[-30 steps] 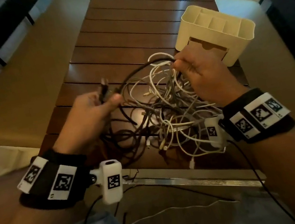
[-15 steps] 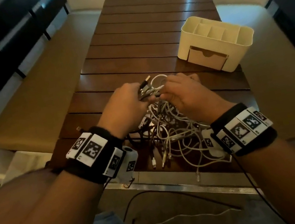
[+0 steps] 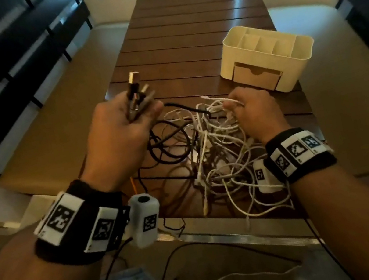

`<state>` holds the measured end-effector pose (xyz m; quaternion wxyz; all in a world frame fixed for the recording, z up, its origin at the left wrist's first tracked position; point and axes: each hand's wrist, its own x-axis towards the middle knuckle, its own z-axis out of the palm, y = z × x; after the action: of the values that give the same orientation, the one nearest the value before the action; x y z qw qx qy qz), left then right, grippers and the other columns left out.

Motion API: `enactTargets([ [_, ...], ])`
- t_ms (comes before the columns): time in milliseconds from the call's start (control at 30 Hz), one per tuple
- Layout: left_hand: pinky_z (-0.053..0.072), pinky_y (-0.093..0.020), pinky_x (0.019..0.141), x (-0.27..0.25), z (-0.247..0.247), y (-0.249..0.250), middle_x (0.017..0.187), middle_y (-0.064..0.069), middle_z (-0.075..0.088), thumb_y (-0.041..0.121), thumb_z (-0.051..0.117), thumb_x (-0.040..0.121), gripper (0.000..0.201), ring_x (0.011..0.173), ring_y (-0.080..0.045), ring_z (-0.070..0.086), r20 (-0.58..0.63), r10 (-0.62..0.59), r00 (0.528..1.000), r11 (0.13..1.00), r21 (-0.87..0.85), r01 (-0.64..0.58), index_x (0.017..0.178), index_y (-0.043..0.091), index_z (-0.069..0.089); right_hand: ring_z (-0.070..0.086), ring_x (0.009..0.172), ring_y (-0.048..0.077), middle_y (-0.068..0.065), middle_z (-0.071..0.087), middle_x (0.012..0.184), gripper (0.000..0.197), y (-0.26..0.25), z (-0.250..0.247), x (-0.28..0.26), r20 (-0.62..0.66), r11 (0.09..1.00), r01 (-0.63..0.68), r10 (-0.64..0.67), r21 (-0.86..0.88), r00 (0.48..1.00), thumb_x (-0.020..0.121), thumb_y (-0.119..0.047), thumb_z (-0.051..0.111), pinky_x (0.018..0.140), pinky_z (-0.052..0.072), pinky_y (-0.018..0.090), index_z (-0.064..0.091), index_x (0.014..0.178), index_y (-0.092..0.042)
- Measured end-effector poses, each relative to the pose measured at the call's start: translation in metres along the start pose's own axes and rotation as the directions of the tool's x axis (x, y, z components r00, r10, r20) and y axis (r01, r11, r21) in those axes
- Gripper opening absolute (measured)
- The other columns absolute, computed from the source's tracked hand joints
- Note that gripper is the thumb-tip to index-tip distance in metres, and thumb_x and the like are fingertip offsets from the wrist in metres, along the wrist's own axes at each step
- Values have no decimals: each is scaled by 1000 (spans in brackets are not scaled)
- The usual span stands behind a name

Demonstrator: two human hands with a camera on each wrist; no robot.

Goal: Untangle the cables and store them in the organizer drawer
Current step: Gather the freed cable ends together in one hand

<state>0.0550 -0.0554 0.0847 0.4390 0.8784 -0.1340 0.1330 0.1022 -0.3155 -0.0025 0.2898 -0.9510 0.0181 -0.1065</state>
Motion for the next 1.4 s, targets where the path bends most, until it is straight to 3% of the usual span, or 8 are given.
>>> enactTargets([
  [200,37,-35,50,-10,-12,2,55,8,47,42,64,93,32,50,-17,43,-61,-60,996,985,-168,49,65,32,52,48,83,26,2,53,90,21,-2,2,6,32,955,-176,189,-239,981,102,-43,44,71,40,37,55,100,-25],
  [333,35,-39,54,-15,-8,-6,53,10,45,41,66,92,30,50,-16,40,84,-193,978,961,-183,206,68,25,57,53,115,29,6,49,128,31,4,-7,9,224,936,-280,325,-212,919,96,-37,60,94,48,47,54,124,-26],
  [467,35,-30,53,-14,-3,-4,50,12,48,29,65,94,24,47,-8,42,110,-246,963,954,-151,260,73,17,59,28,141,19,-5,24,154,76,-24,-44,-2,486,995,-99,93,-13,869,84,-24,76,114,34,46,35,146,-43],
  [700,37,-33,55,-12,0,12,56,9,50,34,62,94,26,51,-10,43,129,-208,970,956,-181,230,72,21,57,60,91,-3,-15,63,102,13,-76,-20,-37,503,927,64,-258,371,825,101,-35,52,80,52,27,59,111,-33],
  [833,35,-37,56,-10,-22,4,58,5,46,31,63,96,25,54,-17,40,12,-280,960,927,-257,274,71,27,60,64,82,21,5,68,96,20,-57,0,-34,529,949,-24,-154,313,834,103,-40,45,80,56,48,61,97,-30],
  [1000,32,-34,57,-17,-29,-15,46,15,43,28,64,96,39,49,-13,36,49,-350,936,919,-177,353,58,34,62,61,83,12,-6,64,92,9,-57,-18,-28,376,886,-36,-159,462,913,101,-35,51,76,51,33,60,102,-35],
  [1200,31,-33,53,-33,-30,-14,58,-2,40,31,66,94,30,51,-18,35,154,-372,915,904,-164,395,68,19,55,58,97,3,-14,59,105,22,-74,-36,-34,476,942,181,-301,282,826,95,-45,57,86,51,30,63,113,-34],
  [1400,32,-26,43,-51,-39,8,54,1,41,28,65,94,28,45,-13,36,225,-331,916,902,-210,377,71,18,55,56,89,1,-11,59,100,24,-113,-32,-70,248,848,396,-492,352,834,97,-39,57,73,42,9,66,111,-22],
])
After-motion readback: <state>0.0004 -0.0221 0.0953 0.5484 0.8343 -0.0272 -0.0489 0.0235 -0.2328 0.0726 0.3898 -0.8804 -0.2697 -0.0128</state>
